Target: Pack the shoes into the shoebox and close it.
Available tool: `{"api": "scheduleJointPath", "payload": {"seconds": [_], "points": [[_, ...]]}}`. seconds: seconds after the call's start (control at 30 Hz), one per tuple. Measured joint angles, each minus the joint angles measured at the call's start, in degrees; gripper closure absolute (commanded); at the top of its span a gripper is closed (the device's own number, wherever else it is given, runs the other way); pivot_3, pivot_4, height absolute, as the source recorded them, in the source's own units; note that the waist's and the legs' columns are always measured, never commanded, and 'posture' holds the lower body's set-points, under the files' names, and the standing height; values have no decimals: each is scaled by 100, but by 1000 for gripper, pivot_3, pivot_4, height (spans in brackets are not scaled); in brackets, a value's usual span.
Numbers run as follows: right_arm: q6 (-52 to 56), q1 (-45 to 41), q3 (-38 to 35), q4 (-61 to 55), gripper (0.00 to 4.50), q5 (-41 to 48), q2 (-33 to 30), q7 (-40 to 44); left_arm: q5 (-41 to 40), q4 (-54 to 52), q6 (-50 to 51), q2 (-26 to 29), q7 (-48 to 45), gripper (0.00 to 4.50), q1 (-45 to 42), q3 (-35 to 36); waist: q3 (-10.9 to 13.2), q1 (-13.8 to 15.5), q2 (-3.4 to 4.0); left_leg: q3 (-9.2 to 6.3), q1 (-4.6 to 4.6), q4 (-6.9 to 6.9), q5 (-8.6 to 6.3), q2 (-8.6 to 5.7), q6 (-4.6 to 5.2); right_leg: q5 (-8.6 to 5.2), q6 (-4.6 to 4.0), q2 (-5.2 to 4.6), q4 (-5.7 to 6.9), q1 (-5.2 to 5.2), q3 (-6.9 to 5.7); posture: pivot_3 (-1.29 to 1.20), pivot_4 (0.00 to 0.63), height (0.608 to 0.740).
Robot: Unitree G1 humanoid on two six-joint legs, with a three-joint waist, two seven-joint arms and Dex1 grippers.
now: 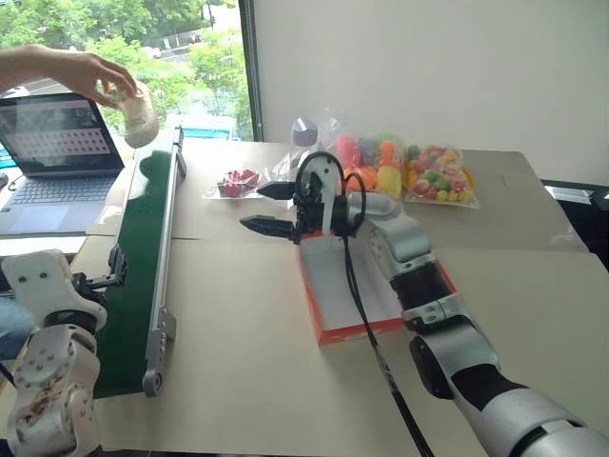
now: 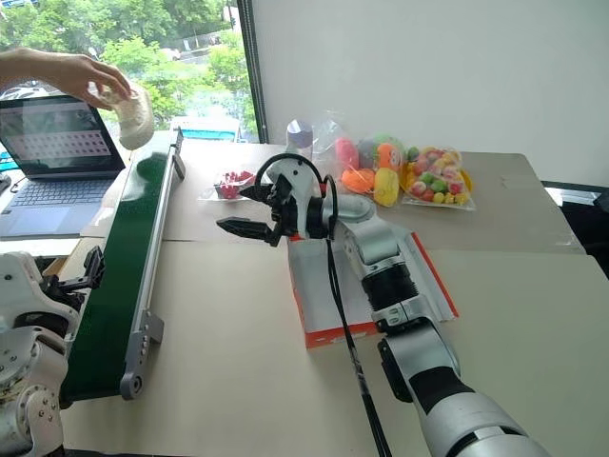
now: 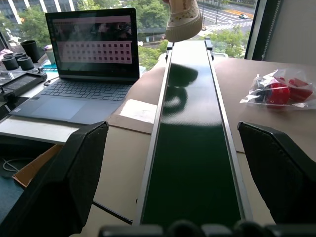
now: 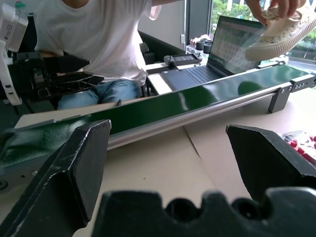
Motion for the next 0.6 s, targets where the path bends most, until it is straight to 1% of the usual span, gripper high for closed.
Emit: {"api": "scheduleJointPath", "payload": {"seconds": [0.1,0.27,0.6], "points": [[-6,0,1,16,63,-59,-2,-11,82,218,-69,23,-29,0,-172,-205,0,3,0,-1,-9,0,1,1,-2,14,-19,3,3,-8,-4,0,150,740],[-6,0,-1,120,63,-140,-1,-112,169,560,-244,86,-46,0,-406,-458,0,-1,0,-1,-12,-1,2,1,-1,17,-22,2,1,-9,-4,0,150,740],[-5,0,-6,120,63,-160,-1,-171,228,1135,-378,160,-15,0,-801,-524,0,-9,0,-1,-13,-1,2,1,-1,20,-16,2,1,-9,-6,0,150,740]]}}
